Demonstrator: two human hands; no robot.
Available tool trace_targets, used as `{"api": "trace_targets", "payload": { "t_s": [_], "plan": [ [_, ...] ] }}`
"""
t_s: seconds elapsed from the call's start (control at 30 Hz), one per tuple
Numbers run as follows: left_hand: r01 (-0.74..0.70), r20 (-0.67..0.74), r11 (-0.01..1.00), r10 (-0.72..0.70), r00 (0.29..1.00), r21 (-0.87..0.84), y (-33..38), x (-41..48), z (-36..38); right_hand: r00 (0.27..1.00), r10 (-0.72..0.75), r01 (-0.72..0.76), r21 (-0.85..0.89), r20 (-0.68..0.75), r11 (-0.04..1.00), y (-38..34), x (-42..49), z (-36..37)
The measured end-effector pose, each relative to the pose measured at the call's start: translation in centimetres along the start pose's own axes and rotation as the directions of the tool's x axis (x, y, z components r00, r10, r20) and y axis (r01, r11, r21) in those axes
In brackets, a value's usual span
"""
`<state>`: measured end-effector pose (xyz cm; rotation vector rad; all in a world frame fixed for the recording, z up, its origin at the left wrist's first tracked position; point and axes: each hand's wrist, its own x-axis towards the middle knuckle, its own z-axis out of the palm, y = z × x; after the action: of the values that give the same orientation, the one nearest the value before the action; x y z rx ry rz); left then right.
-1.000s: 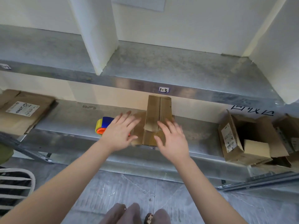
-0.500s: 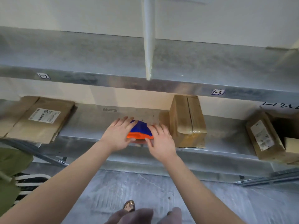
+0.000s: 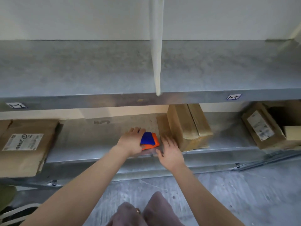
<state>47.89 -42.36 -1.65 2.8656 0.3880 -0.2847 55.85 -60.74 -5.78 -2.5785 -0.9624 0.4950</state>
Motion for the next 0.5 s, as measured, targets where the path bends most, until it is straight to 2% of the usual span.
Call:
{"api": "trace_targets", "payload": {
  "t_s": [0.2, 0.37, 0.5],
  "plan": [
    [0.030, 0.056, 0.997, -0.025, 0.998, -0.077, -3.0, -1.1, -1.0, 1.000, 0.021, -0.021, 0.038, -0.013, 0.999, 0.3, 0.2, -0.3],
    [0.054, -0.051, 0.984, -0.064, 0.997, -0.171, -7.2, -4.5, -1.8, 1.000, 0.001, -0.001, 0.037, 0.013, 0.999, -0.5, 0.1, -0.5],
    [-0.029, -0.135, 0.977, 0.000, 0.991, -0.211, -6.5, -6.0, -2.8, 0.998, -0.053, 0.054, 0.083, -0.019, 0.995, -2.1, -0.2, -1.3]
  ]
}}
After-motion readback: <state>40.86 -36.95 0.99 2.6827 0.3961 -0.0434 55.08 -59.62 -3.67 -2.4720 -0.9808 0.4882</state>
